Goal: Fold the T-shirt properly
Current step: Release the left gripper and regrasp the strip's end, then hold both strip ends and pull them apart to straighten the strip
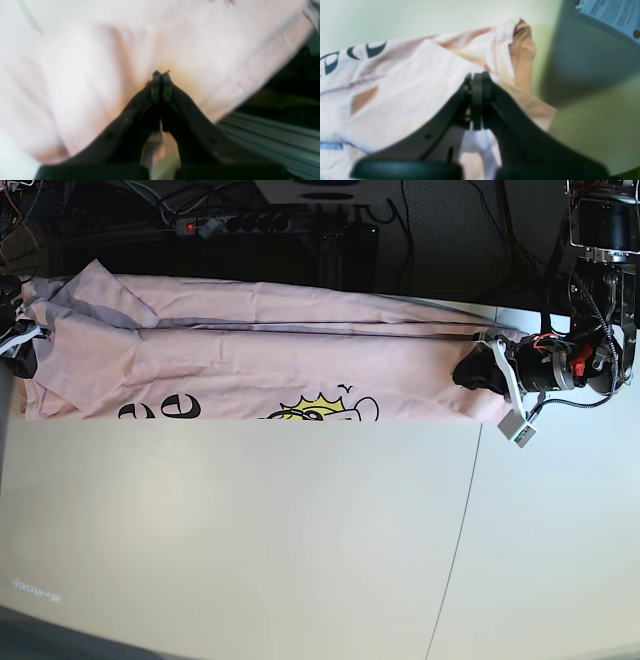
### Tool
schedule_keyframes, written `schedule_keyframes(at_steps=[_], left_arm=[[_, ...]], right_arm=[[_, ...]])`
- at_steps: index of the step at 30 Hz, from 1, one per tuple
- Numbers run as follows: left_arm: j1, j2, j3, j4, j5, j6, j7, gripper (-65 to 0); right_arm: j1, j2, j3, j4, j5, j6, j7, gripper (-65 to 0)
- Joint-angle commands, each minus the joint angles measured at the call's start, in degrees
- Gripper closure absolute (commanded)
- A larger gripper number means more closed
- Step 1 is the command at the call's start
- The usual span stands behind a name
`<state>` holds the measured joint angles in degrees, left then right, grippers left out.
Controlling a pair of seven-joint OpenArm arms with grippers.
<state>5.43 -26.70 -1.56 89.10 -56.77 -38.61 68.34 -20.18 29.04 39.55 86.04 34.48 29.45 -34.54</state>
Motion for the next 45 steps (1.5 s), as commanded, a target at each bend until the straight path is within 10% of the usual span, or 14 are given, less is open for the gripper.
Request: schedule_keyframes(at_steps=[1,13,22,45], left_arm=[[-0.8,-1.0,-0.4,-0.1,0.0,-1.4,-2.1,0.0],[-0.8,-1.3,-1.1,-9.0,2.4,-1.4,-4.3,0.0],[-2.7,-6.2,-3.1,-8.9,-3.1,-1.4,-1.3,-32.6],[-2.7,-8.7,-5.0,-1.2,-18.9,-1.4,6.7,-32.5]], right_arm=[[0.2,1.4,0.5,0.3,0.3,3.6,1.0,0.0],[1.5,1.4,0.5,-6.3,-0.7,3.6,1.1,0.0],[1.4,1.4,0.5,-6.4,-1.3,3.6,1.1,0.0],[1.7,2.8,-2.8,8.4,7.6,4.0,-3.9,0.0]])
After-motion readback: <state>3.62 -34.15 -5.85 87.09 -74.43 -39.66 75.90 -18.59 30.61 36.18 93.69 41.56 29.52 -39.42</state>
